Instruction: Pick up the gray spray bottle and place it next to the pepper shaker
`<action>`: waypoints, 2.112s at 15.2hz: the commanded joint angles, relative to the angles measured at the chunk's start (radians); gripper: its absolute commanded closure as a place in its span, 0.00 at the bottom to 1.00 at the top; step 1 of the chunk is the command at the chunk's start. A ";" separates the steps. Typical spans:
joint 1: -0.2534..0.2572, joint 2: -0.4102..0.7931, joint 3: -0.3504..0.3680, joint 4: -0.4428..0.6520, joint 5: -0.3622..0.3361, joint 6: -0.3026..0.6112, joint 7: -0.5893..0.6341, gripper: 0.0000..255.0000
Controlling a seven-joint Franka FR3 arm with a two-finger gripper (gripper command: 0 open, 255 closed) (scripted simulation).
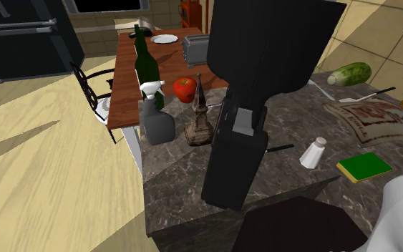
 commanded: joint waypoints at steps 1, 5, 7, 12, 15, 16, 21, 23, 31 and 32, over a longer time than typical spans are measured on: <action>0.000 0.000 0.000 0.000 0.000 0.000 0.000 0.00; -0.005 -0.005 -0.093 -0.085 -0.042 0.121 -0.149 0.00; -0.007 0.006 -0.142 -0.116 -0.060 0.184 -0.225 0.00; -0.002 0.075 -0.272 -0.159 -0.087 0.345 -0.418 0.00; 0.015 0.143 -0.357 -0.158 -0.086 0.440 -0.541 0.00; 0.024 0.169 -0.386 -0.154 -0.081 0.470 -0.583 0.00; 0.096 0.324 -0.544 -0.098 -0.012 0.602 -0.815 0.00; 0.140 0.396 -0.614 -0.061 0.042 0.642 -0.920 0.00; 0.308 0.791 -0.886 0.191 0.486 0.635 -1.452 0.00; 0.301 0.856 -0.898 0.234 0.560 0.607 -1.521 0.00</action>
